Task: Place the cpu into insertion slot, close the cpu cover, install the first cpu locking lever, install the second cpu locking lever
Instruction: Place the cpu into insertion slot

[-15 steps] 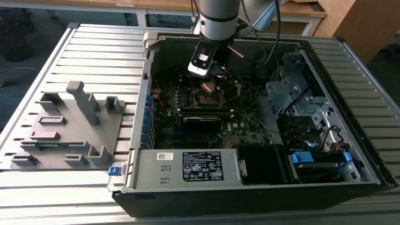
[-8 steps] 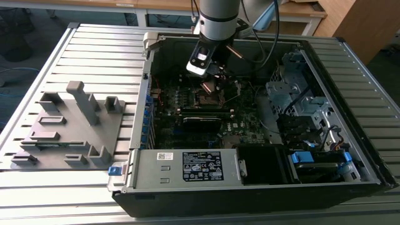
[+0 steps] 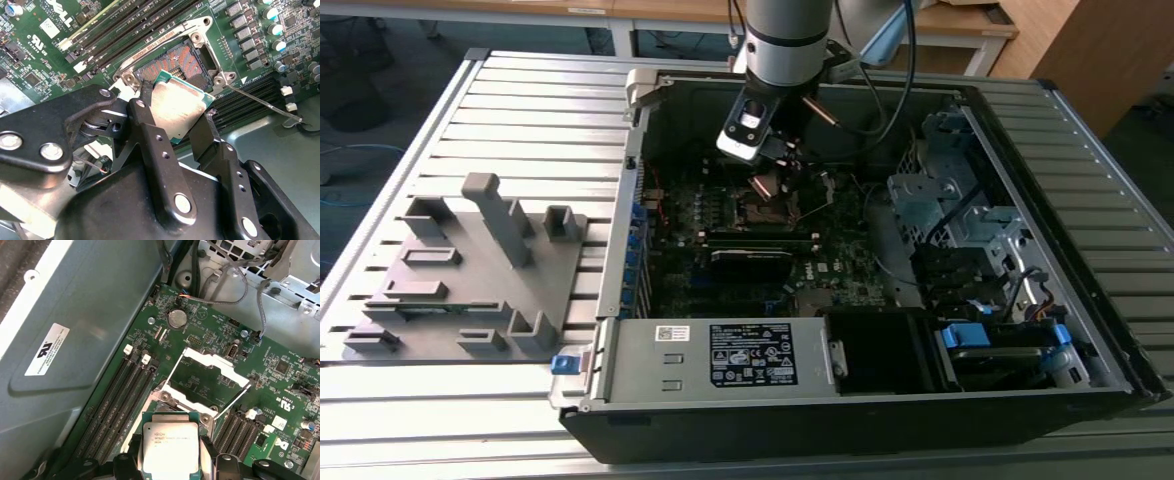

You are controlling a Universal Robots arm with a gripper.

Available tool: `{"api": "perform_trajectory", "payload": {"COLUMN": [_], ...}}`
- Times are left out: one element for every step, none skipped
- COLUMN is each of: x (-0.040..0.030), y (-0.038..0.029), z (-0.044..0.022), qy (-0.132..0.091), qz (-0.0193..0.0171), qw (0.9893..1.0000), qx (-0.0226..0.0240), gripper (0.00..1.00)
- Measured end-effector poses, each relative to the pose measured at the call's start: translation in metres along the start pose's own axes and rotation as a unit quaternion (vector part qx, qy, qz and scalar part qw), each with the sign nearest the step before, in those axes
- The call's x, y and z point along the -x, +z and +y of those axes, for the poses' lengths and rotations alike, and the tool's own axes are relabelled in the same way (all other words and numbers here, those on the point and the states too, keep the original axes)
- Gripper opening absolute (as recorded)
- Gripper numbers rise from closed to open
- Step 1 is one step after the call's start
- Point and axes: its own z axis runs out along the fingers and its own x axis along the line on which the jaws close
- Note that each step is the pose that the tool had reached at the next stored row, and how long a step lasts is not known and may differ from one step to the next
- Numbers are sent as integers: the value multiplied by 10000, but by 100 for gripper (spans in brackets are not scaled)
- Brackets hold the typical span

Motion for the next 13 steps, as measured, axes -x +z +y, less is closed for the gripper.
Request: {"api": "perform_trajectory", "payload": {"x": [0, 0, 0, 0, 0, 0, 0, 0, 0, 0, 1, 0, 0], "y": [1, 4, 4, 5, 6, 6, 6, 9, 13, 17, 21, 27, 31], "z": [0, 0, -1, -1, -1, -1, -1, -1, -1, -2, -2, -3, -3], "qy": [0, 0, 0, 0, 0, 0, 0, 0, 0, 0, 0, 0, 0], "qz": [0, 0, 0, 0, 0, 0, 0, 1, 1, 1, 0, 1, 0], "qw": [10000, 10000, 10000, 10000, 10000, 10000, 10000, 10000, 10000, 10000, 10000, 10000, 10000], "qx": [0, 0, 0, 0, 0, 0, 0, 1, 2, 2, 0, 1, 1], "gripper": [54, 54, 54, 54, 54, 54, 54, 54, 54, 54, 54, 54, 54]}}
